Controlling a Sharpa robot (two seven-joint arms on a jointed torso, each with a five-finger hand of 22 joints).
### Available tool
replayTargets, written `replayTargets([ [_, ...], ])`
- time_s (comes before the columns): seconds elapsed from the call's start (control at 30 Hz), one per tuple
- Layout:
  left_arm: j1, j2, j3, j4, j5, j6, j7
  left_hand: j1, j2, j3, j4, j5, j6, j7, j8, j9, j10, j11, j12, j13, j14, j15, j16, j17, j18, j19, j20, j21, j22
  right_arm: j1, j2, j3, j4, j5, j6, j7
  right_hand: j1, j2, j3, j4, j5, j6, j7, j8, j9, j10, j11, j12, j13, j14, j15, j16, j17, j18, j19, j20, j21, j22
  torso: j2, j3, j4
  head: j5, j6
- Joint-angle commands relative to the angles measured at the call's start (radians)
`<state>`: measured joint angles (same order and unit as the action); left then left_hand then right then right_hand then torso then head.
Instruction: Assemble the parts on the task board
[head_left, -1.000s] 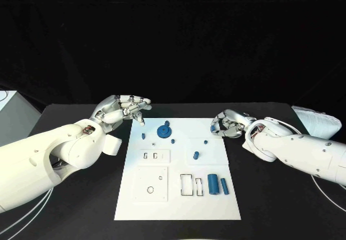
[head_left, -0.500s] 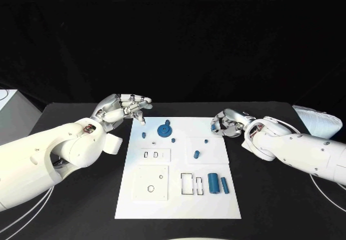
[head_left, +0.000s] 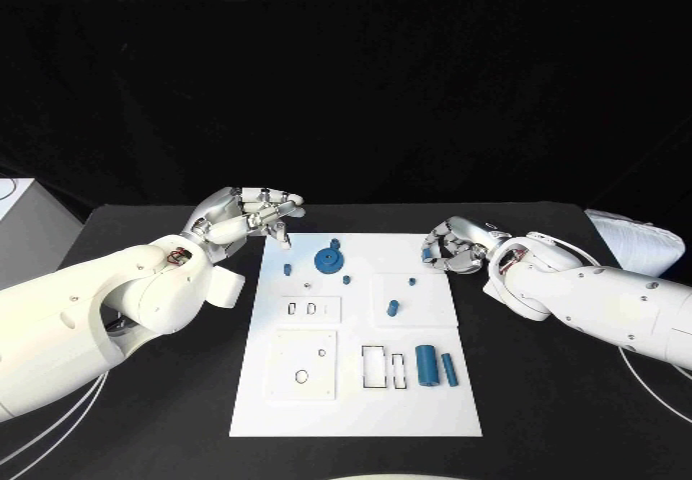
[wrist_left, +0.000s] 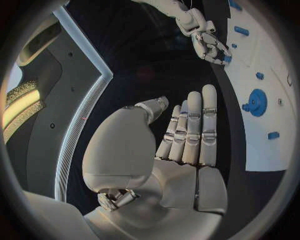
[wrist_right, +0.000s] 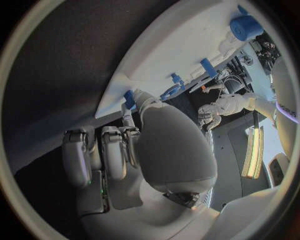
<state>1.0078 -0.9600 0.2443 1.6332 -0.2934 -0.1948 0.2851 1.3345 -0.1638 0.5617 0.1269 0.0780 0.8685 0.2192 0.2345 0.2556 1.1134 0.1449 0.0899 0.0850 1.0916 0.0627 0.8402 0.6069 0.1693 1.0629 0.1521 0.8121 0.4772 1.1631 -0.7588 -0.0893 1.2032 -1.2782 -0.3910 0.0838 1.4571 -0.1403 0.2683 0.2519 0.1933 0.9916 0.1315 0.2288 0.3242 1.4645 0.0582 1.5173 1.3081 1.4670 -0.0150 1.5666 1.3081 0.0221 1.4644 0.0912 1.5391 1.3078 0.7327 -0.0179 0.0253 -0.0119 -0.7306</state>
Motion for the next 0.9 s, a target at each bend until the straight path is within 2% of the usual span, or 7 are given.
replayTargets([
  [0.03, 0.0, 0.001, 0.001, 0.002, -0.003, 0.018, 0.004, -0.001, -0.003, 0.004, 0.0, -0.004, -0.006, 0.001, 0.001, 0.001, -0.007, 0.0, -0.005, 0.002, -0.007, 0.001, 0.006, -0.001, 0.014, -0.009, 0.0, 0.004, 0.001, -0.001, 0.001, 0.0, -0.002, -0.011, 0.004, 0.006, -0.001, 0.014, 0.017, -0.002, -0.005, 0.021, -0.009, 0.019, 0.007, 0.056, -0.013, 0.007, 0.216, 0.104, -0.012, 0.004, 0.263, -0.014, 0.094, -0.012, 0.005, 0.236, 0.0, 0.0005, -0.0002, 0.0, -0.001],
  [0.27, 0.0, 0.001, 0.001, 0.002, -0.003, 0.018, 0.004, 0.0, -0.003, 0.005, -0.001, -0.004, -0.007, 0.001, 0.001, 0.003, -0.007, 0.0, -0.004, 0.002, -0.008, 0.001, 0.007, -0.003, 0.014, -0.014, 0.0, 0.01, 0.005, -0.001, 0.002, 0.0, 0.005, -0.009, -0.035, 0.014, -0.01, 0.019, 0.051, -0.01, -0.026, 0.044, -0.031, 0.052, 0.017, 0.076, -0.032, 0.024, 0.233, 0.104, -0.032, 0.004, 0.263, -0.015, 0.096, -0.031, 0.01, 0.241, -0.001, 0.0012, 0.0001, 0.001, -0.001],
  [0.47, 0.0, 0.002, 0.001, 0.0, -0.003, 0.018, 0.003, 0.0, -0.003, 0.005, -0.001, -0.004, -0.007, 0.001, 0.001, 0.003, -0.007, 0.0, -0.004, 0.002, -0.008, 0.001, 0.007, -0.003, 0.014, -0.014, 0.0, 0.01, 0.005, -0.001, -0.001, 0.0, 0.017, -0.004, -0.078, 0.0, -0.013, 0.019, 0.059, -0.013, -0.029, 0.047, -0.035, 0.059, 0.02, 0.078, -0.036, 0.025, 0.235, 0.104, -0.036, 0.004, 0.263, -0.015, 0.096, -0.034, 0.01, 0.241, -0.002, 0.0004, 0.001, 0.001, -0.001],
  [0.6, 0.0, 0.003, 0.001, -0.005, -0.006, 0.018, -0.001, -0.001, -0.002, 0.005, -0.001, -0.004, -0.006, 0.001, 0.002, 0.004, -0.006, 0.0, -0.003, 0.003, -0.008, 0.001, 0.007, -0.003, 0.014, -0.016, 0.0, 0.012, 0.006, 0.0, -0.01, 0.002, 0.047, 0.0, -0.105, -0.025, -0.02, 0.01, 0.06, -0.015, -0.027, 0.046, -0.035, 0.063, 0.021, 0.079, -0.038, 0.027, 0.236, 0.104, -0.036, 0.004, 0.263, -0.015, 0.096, -0.036, 0.009, 0.24, -0.004, 0.0007, -0.0012, 0.005, 0.0],
  [0.8, 0.0, 0.008, 0.001, -0.017, -0.027, 0.015, -0.019, 0.012, 0.003, 0.003, -0.015, -0.005, -0.004, -0.014, 0.004, 0.01, 0.087, -0.024, 0.073, 0.042, -0.003, -0.015, 0.019, -0.001, 0.016, -0.024, -0.01, 0.032, 0.017, 0.017, -0.025, 0.006, 0.119, 0.001, -0.121, -0.072, -0.029, 0.002, 0.062, -0.014, -0.035, 0.044, -0.035, 0.067, 0.022, 0.079, -0.038, 0.026, 0.236, 0.104, -0.036, 0.004, 0.263, -0.015, 0.096, -0.037, 0.009, 0.24, -0.011, 0.0003, -0.0072, 0.01, 0.002],
  [0.9, 0.0, 0.012, 0.001, -0.023, -0.038, 0.015, -0.028, 0.014, 0.007, -0.013, -0.026, -0.004, 0.009, -0.027, 0.013, 0.017, 0.107, -0.041, 0.149, 0.096, 0.018, -0.028, 0.056, 0.019, 0.016, -0.021, -0.022, 0.057, 0.03, 0.026, -0.027, 0.007, 0.165, -0.002, -0.126, -0.105, -0.031, 0.001, 0.063, -0.014, -0.038, 0.043, -0.035, 0.068, 0.022, 0.08, -0.038, 0.027, 0.237, 0.104, -0.036, 0.004, 0.263, -0.015, 0.096, -0.038, 0.009, 0.24, -0.016, -0.0006, -0.0109, 0.014, 0.001],
])
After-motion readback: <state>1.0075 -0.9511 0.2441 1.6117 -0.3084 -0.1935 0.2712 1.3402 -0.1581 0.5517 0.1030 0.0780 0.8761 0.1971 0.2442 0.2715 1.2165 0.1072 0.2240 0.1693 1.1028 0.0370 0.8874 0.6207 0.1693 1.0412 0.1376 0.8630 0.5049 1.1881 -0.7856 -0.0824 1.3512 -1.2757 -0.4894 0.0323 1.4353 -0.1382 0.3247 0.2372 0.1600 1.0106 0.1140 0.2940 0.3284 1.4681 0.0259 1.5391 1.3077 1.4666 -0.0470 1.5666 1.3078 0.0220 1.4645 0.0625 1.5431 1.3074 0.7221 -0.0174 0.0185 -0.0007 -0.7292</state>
